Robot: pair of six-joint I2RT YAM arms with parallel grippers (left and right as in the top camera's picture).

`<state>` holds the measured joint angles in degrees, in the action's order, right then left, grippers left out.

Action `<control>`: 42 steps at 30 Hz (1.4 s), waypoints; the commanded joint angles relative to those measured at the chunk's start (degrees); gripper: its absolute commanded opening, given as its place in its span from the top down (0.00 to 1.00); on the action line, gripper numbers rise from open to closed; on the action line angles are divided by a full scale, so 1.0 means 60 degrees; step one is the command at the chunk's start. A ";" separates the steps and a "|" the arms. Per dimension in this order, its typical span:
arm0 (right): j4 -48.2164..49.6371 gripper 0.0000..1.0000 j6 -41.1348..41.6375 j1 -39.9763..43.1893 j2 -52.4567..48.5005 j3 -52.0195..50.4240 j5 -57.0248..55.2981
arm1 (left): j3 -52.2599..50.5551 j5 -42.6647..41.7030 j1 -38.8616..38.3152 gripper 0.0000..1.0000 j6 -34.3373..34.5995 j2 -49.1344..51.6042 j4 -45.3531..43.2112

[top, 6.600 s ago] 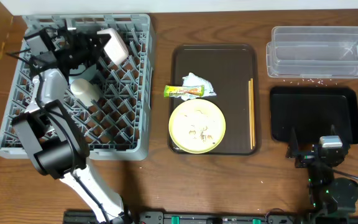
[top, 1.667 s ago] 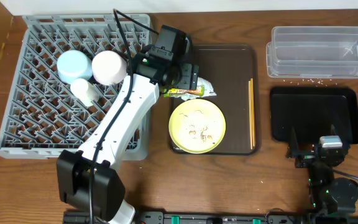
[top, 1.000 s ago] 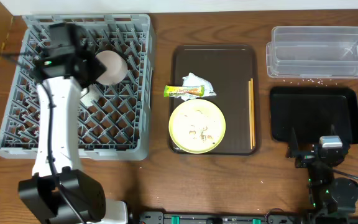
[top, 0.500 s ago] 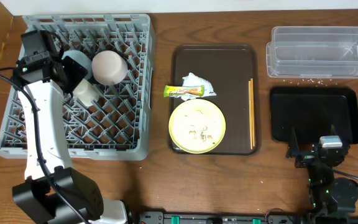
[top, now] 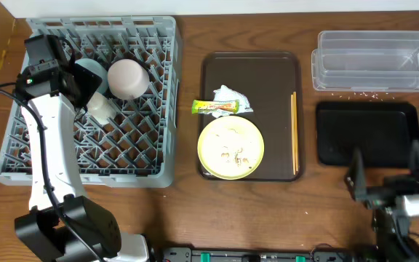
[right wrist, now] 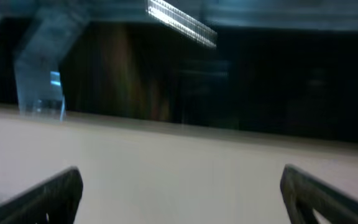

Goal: Sort waste into correct bins and load items into the dishwasher
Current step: 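Reach the right gripper to the yellow-green snack wrapper on the tray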

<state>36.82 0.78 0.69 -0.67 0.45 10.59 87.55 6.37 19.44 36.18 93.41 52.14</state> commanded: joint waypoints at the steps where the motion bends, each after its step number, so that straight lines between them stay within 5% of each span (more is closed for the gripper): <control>1: 0.1603 0.01 -0.0066 0.0069 -0.0138 -0.0018 -0.0149 | 0.0087 0.0044 0.0025 0.04 0.0095 -0.0098 0.0015; 5: 0.3082 0.01 -0.0069 0.0069 -0.0943 0.0408 0.0022 | 0.0087 0.0044 0.0025 0.04 0.0095 -0.0098 0.0018; 16: 0.0135 0.01 -0.0539 0.0069 -0.6896 0.5064 0.2769 | 0.0087 0.0044 0.0025 0.04 0.0095 -0.0098 0.0015; 24: -0.4575 0.01 -0.0863 -0.0535 -1.2233 1.0418 0.5264 | 0.0087 0.0044 0.0025 0.04 0.0095 -0.0098 0.0015; 30: -0.8867 0.01 -0.2940 -0.2149 -1.5351 1.4076 0.5348 | 0.0087 0.0044 0.0025 0.03 0.0095 -0.0098 0.0018; 42: -0.8495 0.01 -0.2783 -0.4244 -1.8629 1.4586 0.5118 | 0.0087 0.0044 0.0025 0.03 0.0095 -0.0098 0.0015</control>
<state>-15.18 -14.83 -22.44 -108.38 86.85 41.78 87.55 6.35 19.44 36.21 93.41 52.12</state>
